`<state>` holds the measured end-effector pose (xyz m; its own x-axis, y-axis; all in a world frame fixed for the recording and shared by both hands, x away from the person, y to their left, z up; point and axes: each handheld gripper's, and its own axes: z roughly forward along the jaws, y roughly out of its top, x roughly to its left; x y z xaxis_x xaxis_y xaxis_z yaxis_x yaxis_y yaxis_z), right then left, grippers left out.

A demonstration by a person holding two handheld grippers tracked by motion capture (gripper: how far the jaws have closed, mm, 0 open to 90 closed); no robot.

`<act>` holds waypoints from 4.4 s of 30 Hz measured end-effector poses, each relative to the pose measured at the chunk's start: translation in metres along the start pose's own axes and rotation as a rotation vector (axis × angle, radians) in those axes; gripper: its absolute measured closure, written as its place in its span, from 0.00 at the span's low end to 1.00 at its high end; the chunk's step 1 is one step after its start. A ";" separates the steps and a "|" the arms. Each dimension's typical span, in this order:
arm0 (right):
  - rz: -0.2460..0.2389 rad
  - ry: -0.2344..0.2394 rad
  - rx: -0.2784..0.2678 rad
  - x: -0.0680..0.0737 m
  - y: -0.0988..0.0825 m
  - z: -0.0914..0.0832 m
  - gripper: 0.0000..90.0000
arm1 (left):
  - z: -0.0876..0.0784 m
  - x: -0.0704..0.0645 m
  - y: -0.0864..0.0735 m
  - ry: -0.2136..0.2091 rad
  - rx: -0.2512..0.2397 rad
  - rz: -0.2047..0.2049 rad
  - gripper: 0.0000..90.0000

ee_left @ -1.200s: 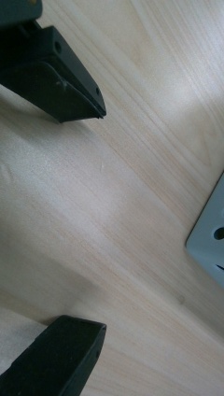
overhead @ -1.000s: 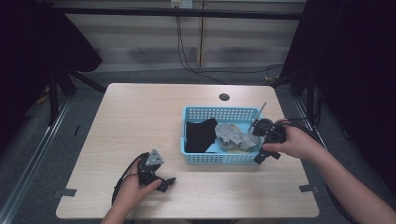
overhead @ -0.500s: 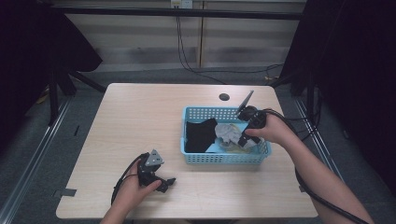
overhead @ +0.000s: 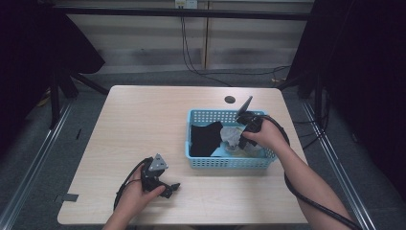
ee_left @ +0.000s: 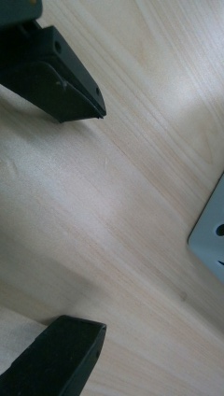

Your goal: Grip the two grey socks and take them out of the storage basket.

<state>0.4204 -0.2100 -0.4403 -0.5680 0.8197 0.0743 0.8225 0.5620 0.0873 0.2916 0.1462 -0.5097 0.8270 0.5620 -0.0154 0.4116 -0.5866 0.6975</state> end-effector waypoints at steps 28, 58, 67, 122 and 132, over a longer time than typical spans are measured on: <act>-0.113 0.015 -0.033 0.008 -0.015 -0.080 0.89 | 0.000 -0.001 0.000 0.001 -0.003 -0.006 0.00; -0.409 0.100 -0.041 0.084 -0.042 -0.139 0.88 | 0.000 -0.001 0.000 0.002 -0.002 -0.006 0.00; -0.479 0.114 -0.045 0.107 -0.051 -0.149 0.88 | -0.001 -0.001 -0.001 -0.001 -0.002 -0.004 0.00; -0.487 0.236 0.027 0.132 -0.046 -0.041 0.61 | -0.001 -0.001 -0.001 0.001 0.008 0.005 0.00; -0.410 0.180 -0.026 0.104 -0.035 -0.064 0.48 | -0.001 -0.001 -0.001 -0.001 0.006 0.003 0.00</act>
<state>0.3311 -0.1514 -0.3722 -0.8450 0.4959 0.2002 0.5285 0.8316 0.1708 0.2904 0.1469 -0.5095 0.8285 0.5598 -0.0138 0.4113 -0.5915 0.6935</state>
